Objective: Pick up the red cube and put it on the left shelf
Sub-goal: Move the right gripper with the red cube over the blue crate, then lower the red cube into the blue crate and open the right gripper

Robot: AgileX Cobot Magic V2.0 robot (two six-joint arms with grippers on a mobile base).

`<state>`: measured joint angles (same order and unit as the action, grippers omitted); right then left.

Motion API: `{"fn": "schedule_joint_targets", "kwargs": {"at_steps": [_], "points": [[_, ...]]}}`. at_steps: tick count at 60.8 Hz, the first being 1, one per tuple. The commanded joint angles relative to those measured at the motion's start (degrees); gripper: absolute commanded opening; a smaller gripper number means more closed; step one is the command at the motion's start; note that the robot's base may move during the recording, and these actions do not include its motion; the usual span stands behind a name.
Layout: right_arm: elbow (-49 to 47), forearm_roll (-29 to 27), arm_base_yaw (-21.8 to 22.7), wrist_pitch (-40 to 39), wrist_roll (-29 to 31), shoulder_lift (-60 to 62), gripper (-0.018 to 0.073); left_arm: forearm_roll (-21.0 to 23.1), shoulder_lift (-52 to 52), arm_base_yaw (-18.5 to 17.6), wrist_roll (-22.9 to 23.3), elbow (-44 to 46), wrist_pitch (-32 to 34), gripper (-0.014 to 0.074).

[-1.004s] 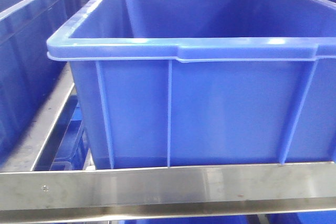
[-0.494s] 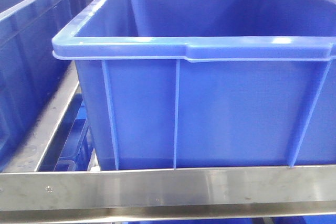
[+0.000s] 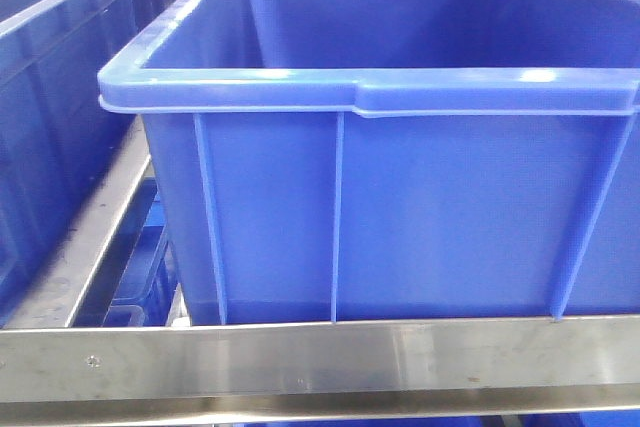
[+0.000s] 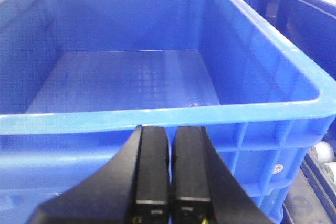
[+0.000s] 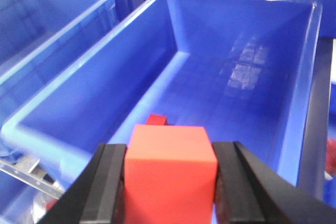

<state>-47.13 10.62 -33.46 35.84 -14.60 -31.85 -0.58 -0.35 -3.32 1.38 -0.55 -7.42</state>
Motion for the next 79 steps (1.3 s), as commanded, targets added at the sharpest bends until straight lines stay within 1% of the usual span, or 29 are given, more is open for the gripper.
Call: {"fn": "schedule_joint_targets", "kwargs": {"at_steps": [1,9,23,40,56,79], "points": [[-7.57,1.54,-0.06,0.02,0.36,-8.94,0.0148,0.22,-0.85,-0.29,0.05,-1.32,5.16,0.0101],[-15.69,1.61,-0.06,4.75,0.36,-21.91,0.0148,0.22,-0.85,-0.29,0.05,-1.32,5.16,0.0101],[-26.19,2.77,0.19,8.63,0.36,-41.37,0.0148,0.22,-0.85,-0.29,0.05,-1.32,5.16,0.0101],[-40.32,2.77,4.05,15.15,0.36,-61.08,0.0148,0.22,-0.85,-0.29,0.05,-1.32,5.16,0.0101],[-49.44,1.45,7.42,16.71,0.31,-72.93,0.0148,0.22,-0.85,-0.29,0.05,-1.32,5.16,0.0101],[-50.10,1.29,9.20,12.63,0.31,-79.35,0.0153,0.22,-0.85,-0.29,0.05,-1.32,5.16,0.0101]]}}
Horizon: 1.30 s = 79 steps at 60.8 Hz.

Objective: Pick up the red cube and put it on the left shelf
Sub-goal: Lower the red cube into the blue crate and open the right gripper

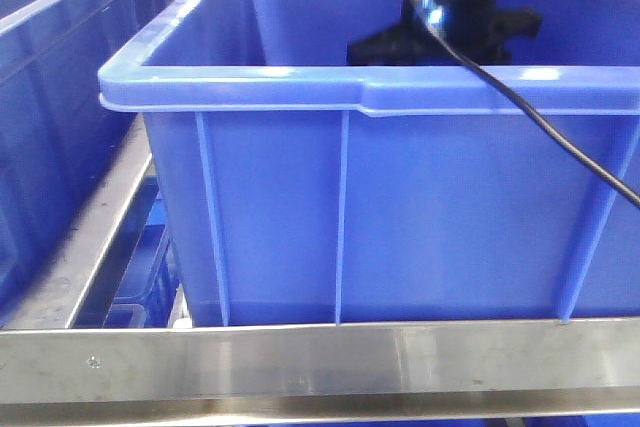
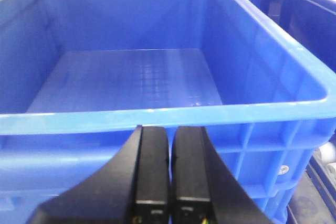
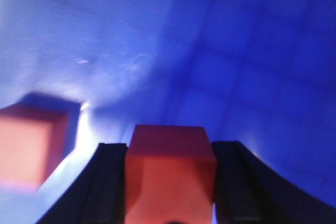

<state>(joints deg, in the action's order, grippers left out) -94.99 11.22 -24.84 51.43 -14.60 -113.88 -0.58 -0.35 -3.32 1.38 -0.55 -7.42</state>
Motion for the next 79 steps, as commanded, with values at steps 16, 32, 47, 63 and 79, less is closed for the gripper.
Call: {"fn": "schedule_joint_targets", "kwargs": {"at_steps": [16,32,47,63,79], "points": [[-2.31,0.69,0.64,-2.96,0.31,2.31,0.0249,0.22,-0.85,-0.29,0.05,-1.32,5.16,0.0101],[-2.50,0.69,0.64,-1.90,0.31,2.60,0.0629,0.22,-0.85,-0.29,0.05,-1.32,5.16,0.0101],[-2.50,0.69,0.64,-1.85,0.31,6.60,0.0586,0.22,-0.85,-0.29,0.05,-1.32,5.16,0.0101],[2.31,0.69,0.52,-5.58,0.36,17.92,0.0342,0.22,-0.85,-0.29,0.05,-1.32,5.16,0.0101],[16.56,0.69,0.46,-15.05,0.36,33.90,0.0116,0.22,-0.85,-0.29,0.05,-1.32,5.16,0.0101]]}}
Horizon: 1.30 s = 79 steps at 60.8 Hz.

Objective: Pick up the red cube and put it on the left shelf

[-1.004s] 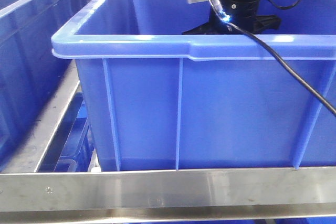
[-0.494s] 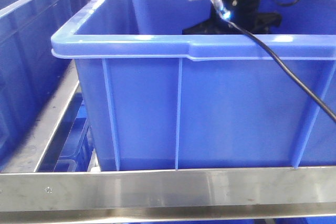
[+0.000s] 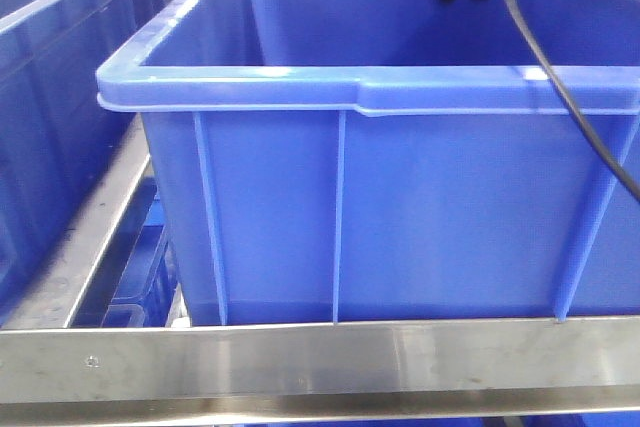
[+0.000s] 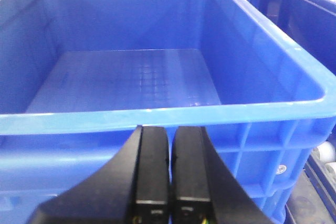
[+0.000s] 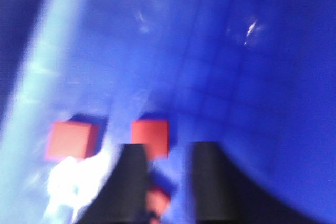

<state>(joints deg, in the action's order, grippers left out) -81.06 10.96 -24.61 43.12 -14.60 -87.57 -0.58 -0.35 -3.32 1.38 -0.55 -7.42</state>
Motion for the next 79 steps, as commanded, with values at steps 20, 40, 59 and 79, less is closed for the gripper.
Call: {"fn": "schedule_joint_targets", "kwargs": {"at_steps": [20,40,59,79], "points": [[27.30,0.95,0.23,-25.27,0.36,32.04,0.0050,0.22,-0.85,-0.29,0.05,-1.32,5.16,0.0101],[51.45,0.95,0.23,-36.55,0.36,56.49,0.0050,0.22,-0.85,-0.29,0.05,-1.32,5.16,0.0101],[58.51,0.95,0.23,-36.79,0.36,69.02,0.0050,0.22,-0.85,-0.29,0.05,-1.32,5.16,0.0101],[58.51,0.95,0.23,-36.91,0.36,69.02,0.0050,0.22,-0.85,-0.29,0.05,-1.32,5.16,0.0101]]}}
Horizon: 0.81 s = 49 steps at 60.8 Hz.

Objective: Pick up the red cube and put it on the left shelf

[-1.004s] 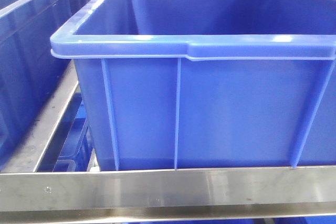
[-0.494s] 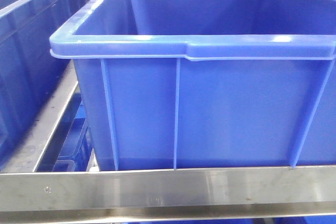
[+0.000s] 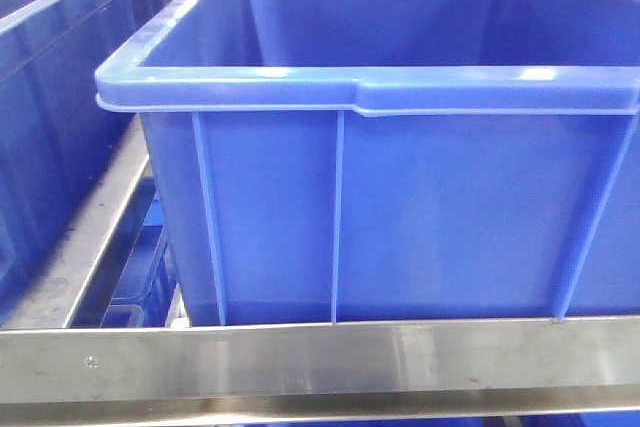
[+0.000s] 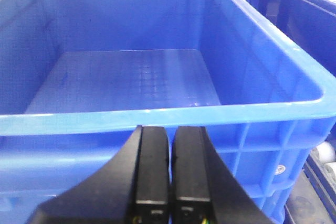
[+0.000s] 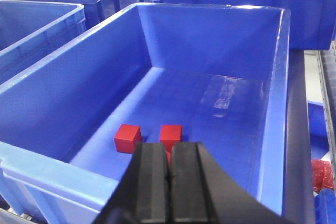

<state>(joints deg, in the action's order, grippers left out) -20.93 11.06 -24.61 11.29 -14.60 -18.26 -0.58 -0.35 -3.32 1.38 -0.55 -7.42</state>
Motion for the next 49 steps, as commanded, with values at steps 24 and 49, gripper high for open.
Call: {"fn": "schedule_joint_targets", "kwargs": {"at_steps": [24,49], "points": [[-0.76,0.73,0.35,-5.75,0.36,-0.29,0.0050,0.22,-0.85,-0.29,0.05,-1.32,5.16,0.0101],[6.37,-11.63,17.08,-7.09,11.42,0.57,0.0050,0.22,-0.85,-0.29,0.05,-1.32,5.16,0.0101]]}}
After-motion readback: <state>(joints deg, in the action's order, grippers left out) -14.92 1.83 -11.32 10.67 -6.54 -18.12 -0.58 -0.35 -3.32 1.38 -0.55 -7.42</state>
